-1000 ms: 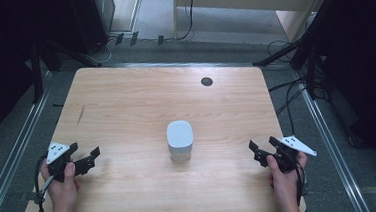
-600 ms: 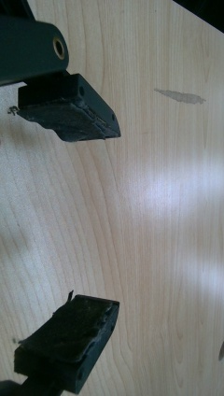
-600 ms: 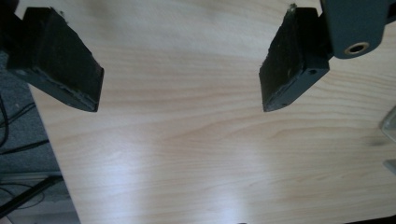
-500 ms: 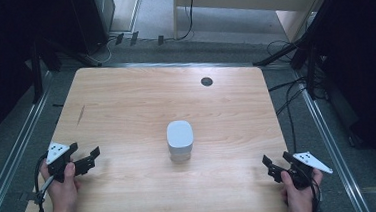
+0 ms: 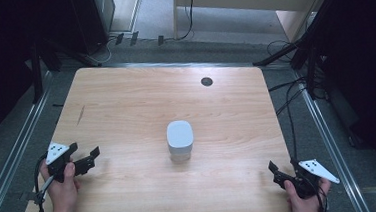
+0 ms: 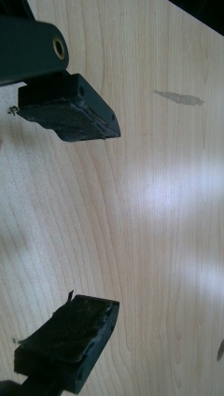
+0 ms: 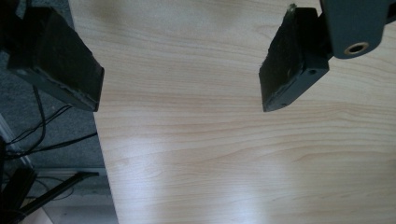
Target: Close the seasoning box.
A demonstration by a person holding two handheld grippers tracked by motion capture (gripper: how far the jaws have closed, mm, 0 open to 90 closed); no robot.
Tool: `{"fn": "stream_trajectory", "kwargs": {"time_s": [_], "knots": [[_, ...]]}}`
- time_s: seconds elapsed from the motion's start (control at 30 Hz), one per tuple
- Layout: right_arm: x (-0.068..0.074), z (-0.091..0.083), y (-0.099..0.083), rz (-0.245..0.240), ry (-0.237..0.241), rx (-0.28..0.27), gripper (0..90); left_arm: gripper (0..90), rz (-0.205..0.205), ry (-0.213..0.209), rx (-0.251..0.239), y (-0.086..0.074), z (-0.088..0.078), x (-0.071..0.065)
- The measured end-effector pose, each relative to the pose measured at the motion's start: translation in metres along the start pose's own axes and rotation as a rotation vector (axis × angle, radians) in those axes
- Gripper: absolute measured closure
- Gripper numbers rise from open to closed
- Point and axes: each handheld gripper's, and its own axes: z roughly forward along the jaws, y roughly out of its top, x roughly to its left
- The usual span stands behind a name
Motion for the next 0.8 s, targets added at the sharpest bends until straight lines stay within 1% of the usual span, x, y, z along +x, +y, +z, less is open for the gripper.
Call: {"fn": "stream_trajectory", "kwargs": {"time_s": [0.03, 0.1, 0.13, 0.2, 0.23, 0.4, 0.8], "knots": [[0.0016, 0.0006, 0.0, -0.01, -0.006, 0.005, 14.2, 14.8, -0.003, -0.002, -0.001, 0.0, 0.0001, 0.0001], [0.0013, 0.0009, 0.0002, -0.012, -0.005, 0.006, 14.3, 14.7, -0.002, -0.003, -0.001, 0.0, 0.0001, 0.0003], [0.0001, 0.0009, 0.0002, -0.001, -0.001, 0.007, 14.3, 14.8, -0.003, -0.005, -0.001, 0.0, 0.0, 0.0003], [-0.0006, 0.001, 0.0002, 0.001, 0.0, 0.006, 14.2, 14.7, -0.003, -0.006, -0.001, 0.0, 0.0, 0.0004], [-0.0019, 0.001, 0.0004, 0.016, 0.008, 0.008, 14.2, 14.8, -0.005, -0.007, -0.001, 0.0001, 0.0002, 0.0006], [-0.0033, 0.0016, 0.0008, 0.033, 0.005, 0.017, 14.3, 14.8, -0.005, -0.008, 0.002, 0.0006, 0.0009, 0.0012], [-0.0045, 0.0019, 0.0008, 0.037, 0.01, 0.016, 14.3, 14.8, -0.005, 0.0, 0.006, 0.0009, 0.002, 0.0007]]}}
